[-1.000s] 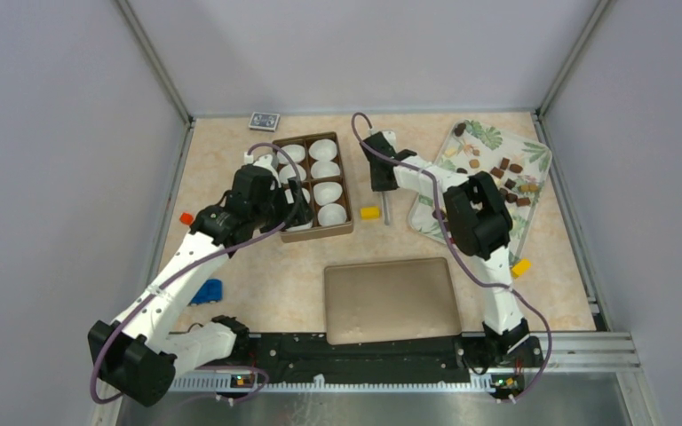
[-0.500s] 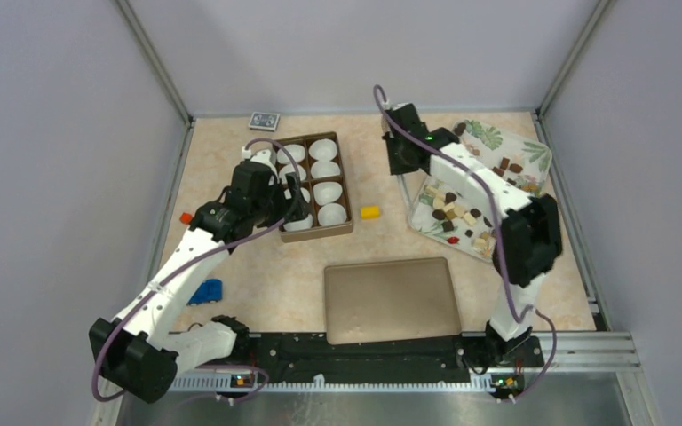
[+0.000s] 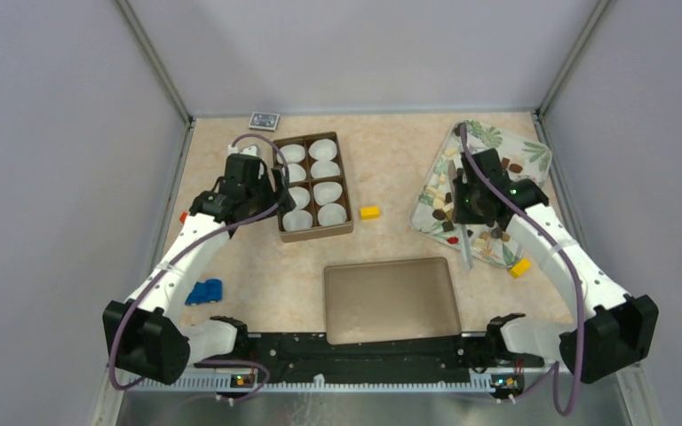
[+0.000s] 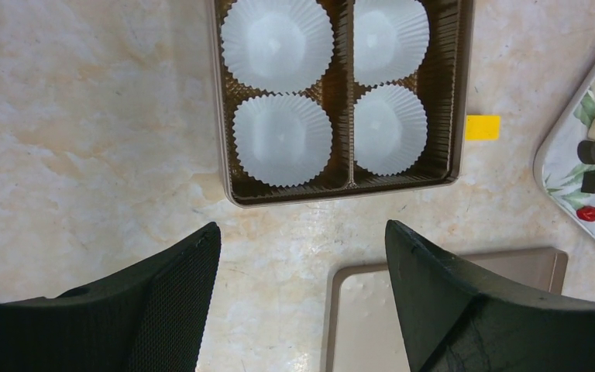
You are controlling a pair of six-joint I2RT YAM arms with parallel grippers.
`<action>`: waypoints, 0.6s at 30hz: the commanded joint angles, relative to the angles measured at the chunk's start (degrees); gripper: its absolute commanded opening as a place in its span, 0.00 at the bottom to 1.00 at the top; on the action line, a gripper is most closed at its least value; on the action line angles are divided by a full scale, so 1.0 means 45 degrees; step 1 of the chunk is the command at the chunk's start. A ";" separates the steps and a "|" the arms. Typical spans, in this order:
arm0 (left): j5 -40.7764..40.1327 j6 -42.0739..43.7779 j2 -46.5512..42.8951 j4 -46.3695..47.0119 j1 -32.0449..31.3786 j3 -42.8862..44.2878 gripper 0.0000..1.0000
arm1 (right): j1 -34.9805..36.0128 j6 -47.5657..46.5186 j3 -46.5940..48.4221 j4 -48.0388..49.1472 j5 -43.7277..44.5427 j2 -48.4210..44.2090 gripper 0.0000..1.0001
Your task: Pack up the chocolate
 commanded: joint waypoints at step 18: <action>0.0304 0.0411 0.0805 0.0565 0.0325 0.0265 0.84 | 0.0048 0.1678 -0.2345 -0.1380 -0.0561 -0.1851 0.26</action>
